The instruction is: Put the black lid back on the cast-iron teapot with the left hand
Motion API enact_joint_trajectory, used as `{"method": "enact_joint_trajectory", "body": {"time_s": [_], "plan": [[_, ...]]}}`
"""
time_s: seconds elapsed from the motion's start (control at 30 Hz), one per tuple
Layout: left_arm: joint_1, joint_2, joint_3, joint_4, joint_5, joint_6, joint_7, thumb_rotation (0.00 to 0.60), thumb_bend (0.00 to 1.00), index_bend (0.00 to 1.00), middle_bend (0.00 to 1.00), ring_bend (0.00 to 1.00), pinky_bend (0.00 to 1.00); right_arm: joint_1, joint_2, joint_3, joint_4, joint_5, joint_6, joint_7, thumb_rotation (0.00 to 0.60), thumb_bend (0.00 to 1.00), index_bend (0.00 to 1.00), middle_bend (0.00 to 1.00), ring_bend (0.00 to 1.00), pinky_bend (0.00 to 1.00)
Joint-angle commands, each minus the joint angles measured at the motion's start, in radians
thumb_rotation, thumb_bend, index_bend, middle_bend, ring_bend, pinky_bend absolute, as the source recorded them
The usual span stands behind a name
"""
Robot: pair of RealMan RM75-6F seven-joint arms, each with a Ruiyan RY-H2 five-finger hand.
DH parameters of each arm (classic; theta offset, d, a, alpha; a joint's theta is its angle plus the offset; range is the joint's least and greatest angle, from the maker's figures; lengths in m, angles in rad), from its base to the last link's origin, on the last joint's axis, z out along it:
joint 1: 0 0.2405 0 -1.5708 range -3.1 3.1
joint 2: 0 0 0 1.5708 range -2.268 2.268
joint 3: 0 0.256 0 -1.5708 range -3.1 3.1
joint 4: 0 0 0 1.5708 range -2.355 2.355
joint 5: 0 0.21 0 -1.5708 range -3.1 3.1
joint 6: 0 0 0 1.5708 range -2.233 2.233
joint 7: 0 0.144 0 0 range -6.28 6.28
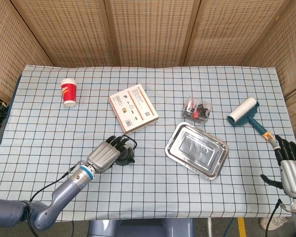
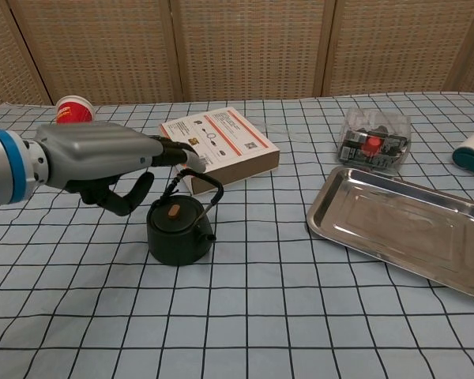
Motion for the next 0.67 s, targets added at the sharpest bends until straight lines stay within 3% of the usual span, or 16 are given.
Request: {"method": "enact_joint_trajectory", "body": {"time_s": [0.03,0.1,0.13,0.27,0.43,0.67], "plan": [[0.05,0.058,-0.012,-0.026,0.094,0.081,-0.058,0.6,0.29,0.0,0.0,0.0,0.0,0.0,0.0,0.0,-0.001,-0.001,0.0,0.0,0.6,0.0,0.0,0.0,0.0,0.0],[0.098,0.091,-0.01,-0.028,0.141,0.155,-0.087,0.6,0.03,0.0,0.0,0.0,0.0,-0.001,0.001,-0.001,-0.003,-0.003,0.002,-0.001,0.6,0.0,0.0,0.0,0.0,0.0],[0.113,0.098,-0.009,-0.03,0.146,0.177,-0.089,0.6,0.0,0.0,0.0,0.0,0.0,-0.001,0.001,-0.002,-0.004,-0.004,0.003,-0.001,0.6,0.0,0.0,0.0,0.0,0.0],[0.219,0.132,0.016,-0.03,0.165,0.317,-0.115,0.6,0.0,0.0,0.0,0.0,0.0,-0.002,0.001,-0.004,-0.009,-0.01,0.005,-0.006,0.6,0.0,0.0,0.0,0.0,0.0],[0.387,0.155,0.075,0.022,0.231,0.476,-0.241,0.6,0.0,0.0,0.0,0.0,0.0,-0.003,0.0,-0.007,-0.012,-0.016,0.008,-0.013,0.6,0.0,0.0,0.0,0.0,0.0],[0.545,0.186,0.149,0.094,0.318,0.56,-0.385,0.6,0.0,0.0,0.0,0.0,0.0,-0.007,0.0,-0.012,-0.017,-0.029,0.018,-0.02,0.6,0.0,0.0,0.0,0.0,0.0]]}}
